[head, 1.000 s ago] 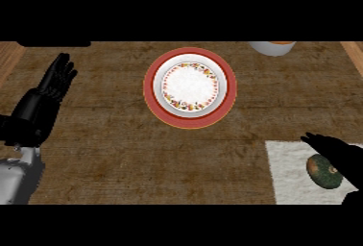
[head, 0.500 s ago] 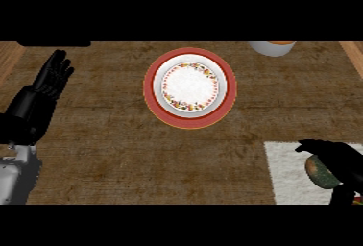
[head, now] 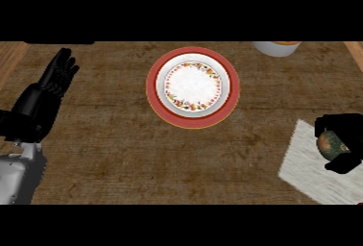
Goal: Pick the squash from the placemat and place it in the plate
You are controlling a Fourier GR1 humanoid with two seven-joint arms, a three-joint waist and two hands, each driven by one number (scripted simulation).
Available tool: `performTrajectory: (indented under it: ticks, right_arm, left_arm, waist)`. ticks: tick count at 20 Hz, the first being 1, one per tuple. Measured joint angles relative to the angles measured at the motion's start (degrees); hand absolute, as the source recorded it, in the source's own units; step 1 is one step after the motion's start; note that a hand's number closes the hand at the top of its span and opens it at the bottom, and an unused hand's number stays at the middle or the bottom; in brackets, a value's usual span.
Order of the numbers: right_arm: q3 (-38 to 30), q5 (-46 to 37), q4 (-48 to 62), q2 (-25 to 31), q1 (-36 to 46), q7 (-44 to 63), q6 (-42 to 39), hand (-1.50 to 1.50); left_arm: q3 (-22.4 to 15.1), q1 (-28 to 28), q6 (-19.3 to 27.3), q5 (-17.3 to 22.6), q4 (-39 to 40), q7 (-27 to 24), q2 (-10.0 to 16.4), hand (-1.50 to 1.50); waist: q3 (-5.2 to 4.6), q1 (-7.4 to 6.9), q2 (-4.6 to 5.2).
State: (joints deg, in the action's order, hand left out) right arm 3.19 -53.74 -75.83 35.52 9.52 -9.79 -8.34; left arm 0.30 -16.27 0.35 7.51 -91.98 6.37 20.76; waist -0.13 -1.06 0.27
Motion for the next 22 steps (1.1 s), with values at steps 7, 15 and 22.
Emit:
performTrajectory:
  ticks: [7, 15, 22]
  right_arm:
    - [-7.42, 0.88, 22.86, 4.10, 17.82, -6.55, 3.34, 1.50]
    - [-11.65, 7.25, 34.09, 4.00, 31.51, -21.58, 0.67, 1.50]
    - [-14.19, 15.21, 33.55, -0.91, 38.70, -25.35, -8.41, 1.50]
  left_arm:
    - [-1.58, -2.19, -0.28, -0.50, 0.01, 0.20, -1.39, 0.00]
    - [-0.32, -1.55, -0.74, -0.84, 1.99, -0.98, -1.20, 0.00]
    - [0.47, 0.31, -1.07, -1.02, 1.30, -1.04, -1.14, 0.00]
  waist:
    - [0.36, -2.94, 1.04]
    - [0.26, -1.46, 0.44]
    - [0.15, -0.12, -0.16]
